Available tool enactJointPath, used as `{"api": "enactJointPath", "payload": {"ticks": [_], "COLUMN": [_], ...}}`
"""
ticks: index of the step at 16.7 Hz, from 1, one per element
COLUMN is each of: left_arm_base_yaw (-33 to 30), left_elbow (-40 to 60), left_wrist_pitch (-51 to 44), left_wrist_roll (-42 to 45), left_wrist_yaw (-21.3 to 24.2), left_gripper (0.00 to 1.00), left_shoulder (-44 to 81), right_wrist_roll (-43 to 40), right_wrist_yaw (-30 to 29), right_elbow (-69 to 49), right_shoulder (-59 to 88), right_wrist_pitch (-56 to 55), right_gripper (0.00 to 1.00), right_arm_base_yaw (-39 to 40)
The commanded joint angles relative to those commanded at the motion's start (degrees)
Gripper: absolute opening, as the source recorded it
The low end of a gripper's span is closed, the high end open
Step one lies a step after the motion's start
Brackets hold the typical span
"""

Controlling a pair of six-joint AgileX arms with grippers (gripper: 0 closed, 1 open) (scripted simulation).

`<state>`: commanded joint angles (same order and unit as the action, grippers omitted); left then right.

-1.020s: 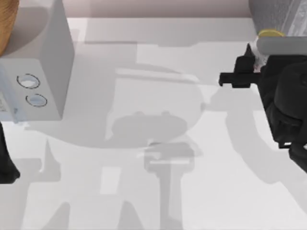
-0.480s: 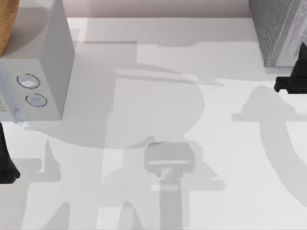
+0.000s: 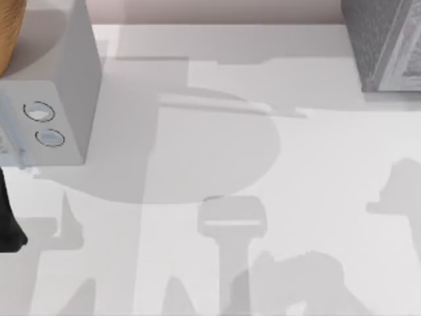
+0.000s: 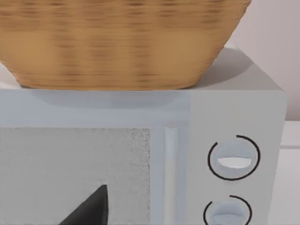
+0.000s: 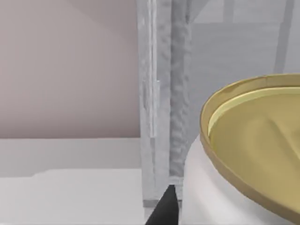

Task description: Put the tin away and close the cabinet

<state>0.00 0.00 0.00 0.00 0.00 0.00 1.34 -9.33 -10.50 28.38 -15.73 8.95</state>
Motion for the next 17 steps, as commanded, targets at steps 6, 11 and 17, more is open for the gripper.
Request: {"api": "enactJointPath", "payload": {"ticks": [6,11,17], "left_arm_base_yaw": [0.0,0.0,0.0], "left_elbow": [0.0,0.0,0.0], "left_wrist_pitch": [0.0,0.0,0.0], "left_wrist_roll": [0.0,0.0,0.0], "left_wrist_yaw": [0.0,0.0,0.0], "left_gripper": [1.00,1.00,1.00], "left_shoulder": [0.0,0.0,0.0], "right_wrist_roll": [-1.1,-1.3,-1.2], "right_wrist_yaw": [7.3,9.3,9.2], "right_elbow": [8.2,10.5,9.8], "right_shoulder": [-22.2,-28.4,-27.7], "right_wrist_pitch": [12.3,15.7,15.8], "right_gripper": [0.00,0.00,0.00], "right_arm_base_yaw": [-7.0,-9.0,-8.7]}}
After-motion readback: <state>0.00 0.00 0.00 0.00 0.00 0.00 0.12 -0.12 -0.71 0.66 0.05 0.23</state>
